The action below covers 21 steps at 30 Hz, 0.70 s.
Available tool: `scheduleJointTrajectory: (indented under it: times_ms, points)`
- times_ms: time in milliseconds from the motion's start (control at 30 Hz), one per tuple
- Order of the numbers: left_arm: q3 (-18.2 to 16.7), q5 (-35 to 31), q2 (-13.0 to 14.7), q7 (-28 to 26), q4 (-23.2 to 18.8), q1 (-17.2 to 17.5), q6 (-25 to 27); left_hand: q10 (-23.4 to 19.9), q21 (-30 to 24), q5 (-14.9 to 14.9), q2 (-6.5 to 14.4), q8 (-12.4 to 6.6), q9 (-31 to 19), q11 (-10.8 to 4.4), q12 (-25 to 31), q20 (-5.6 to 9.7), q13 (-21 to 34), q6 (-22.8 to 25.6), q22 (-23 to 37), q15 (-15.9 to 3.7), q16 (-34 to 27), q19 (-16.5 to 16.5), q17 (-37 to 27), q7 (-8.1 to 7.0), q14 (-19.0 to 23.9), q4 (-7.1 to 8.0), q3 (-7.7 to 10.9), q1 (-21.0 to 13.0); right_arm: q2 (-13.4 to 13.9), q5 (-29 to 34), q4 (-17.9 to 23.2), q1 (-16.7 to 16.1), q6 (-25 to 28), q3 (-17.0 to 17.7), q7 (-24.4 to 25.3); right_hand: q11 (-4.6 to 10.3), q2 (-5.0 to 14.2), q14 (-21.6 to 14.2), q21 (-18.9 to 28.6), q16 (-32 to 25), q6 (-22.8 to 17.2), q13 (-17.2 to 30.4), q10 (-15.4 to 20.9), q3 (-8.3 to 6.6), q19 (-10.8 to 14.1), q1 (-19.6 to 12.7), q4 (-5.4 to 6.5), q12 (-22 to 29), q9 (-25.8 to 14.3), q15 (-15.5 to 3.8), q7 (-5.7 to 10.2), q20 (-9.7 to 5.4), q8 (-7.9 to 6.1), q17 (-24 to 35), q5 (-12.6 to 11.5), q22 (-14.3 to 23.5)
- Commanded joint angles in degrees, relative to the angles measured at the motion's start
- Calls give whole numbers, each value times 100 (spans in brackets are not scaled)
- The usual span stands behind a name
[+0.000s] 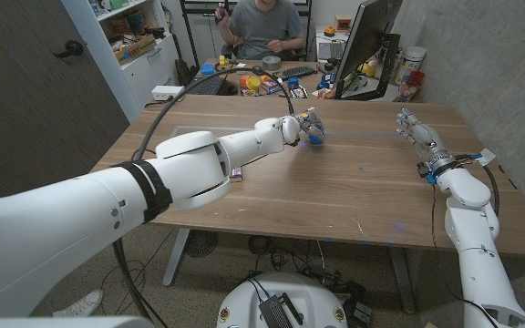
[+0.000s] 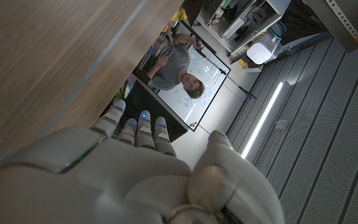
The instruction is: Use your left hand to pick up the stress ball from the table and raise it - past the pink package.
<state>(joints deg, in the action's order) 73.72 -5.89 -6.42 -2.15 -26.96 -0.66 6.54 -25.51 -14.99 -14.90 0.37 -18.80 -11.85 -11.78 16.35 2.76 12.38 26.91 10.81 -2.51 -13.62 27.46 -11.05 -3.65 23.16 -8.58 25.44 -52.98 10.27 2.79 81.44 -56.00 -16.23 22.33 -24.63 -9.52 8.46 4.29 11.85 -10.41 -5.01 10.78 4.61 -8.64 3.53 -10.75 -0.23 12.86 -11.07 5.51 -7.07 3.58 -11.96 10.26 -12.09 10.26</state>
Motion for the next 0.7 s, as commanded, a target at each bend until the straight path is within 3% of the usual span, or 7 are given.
scheduleJointTrajectory:
  times_ms: [33,400,467,500,567,633,700]
  points:
    - [0,-131,0,15,24,20,2,-234,-117,93,128,-82,-26,-52,75,263,55,246,37,-854,-78,266,-35,-17,287,-68,151,-184,-38,-149,-13,0,-62,104,-85,-23,-20,-25,9,-12,-24,25,21,-56,23,-66,-4,24,-9,7,-268,7,19,14,23,30]
    - [0,-406,0,15,61,52,2,-894,-570,434,439,-418,-161,-45,239,508,221,967,152,-1045,-176,961,-164,-59,1314,-215,778,-1314,-133,-296,89,-20,-20,201,-159,-21,-21,-28,9,-14,-30,26,26,-58,34,-63,-4,25,-10,8,-269,3,21,15,30,29]
    - [0,-486,0,15,72,66,2,-1235,-912,479,474,-616,-264,-56,337,592,328,1210,360,-1093,-459,1087,-305,-50,2206,-243,969,-1888,-150,-306,117,-28,-3,221,-154,-18,-22,-28,9,-14,-32,26,27,-59,34,-62,-4,26,-10,8,-270,2,21,15,31,29]
    - [0,-498,0,15,82,71,2,-1266,-1087,502,400,-692,-310,-48,299,594,374,1273,500,-1126,-702,1086,-447,-67,2617,-259,902,-2138,-155,-320,119,-27,-2,229,-165,-18,-22,-27,9,-14,-30,26,28,-59,35,-62,-4,26,-10,6,-269,2,22,15,31,29]
    - [0,-496,0,15,91,80,2,-1562,-2295,490,327,-862,-411,-46,159,696,666,1517,1468,-1124,-1583,896,-1338,-29,2988,-128,-14,-2900,-171,-346,137,-27,37,245,-181,-15,-22,-27,9,-14,-31,26,28,-59,37,-62,-4,26,-10,6,-268,4,22,15,32,29]
    - [0,-536,0,15,94,89,2,-1576,-2818,491,332,-832,-409,-42,85,665,767,1498,1854,-1122,-1783,793,-1595,-23,2937,-93,-276,-3026,-180,-363,143,-23,58,258,-202,-17,-22,-28,9,-14,-33,26,27,-59,38,-61,-4,26,-11,9,-270,4,21,15,32,29]
    - [0,-620,0,15,94,97,2,-1565,-2862,489,339,-820,-403,-40,74,666,776,1482,1879,-1122,-1800,797,-1615,-15,2935,-91,-289,-3036,-188,-378,127,-13,42,270,-221,-8,-23,-28,10,-14,-32,26,4,-59,42,-60,-4,16,-11,8,-268,1,23,15,33,29]
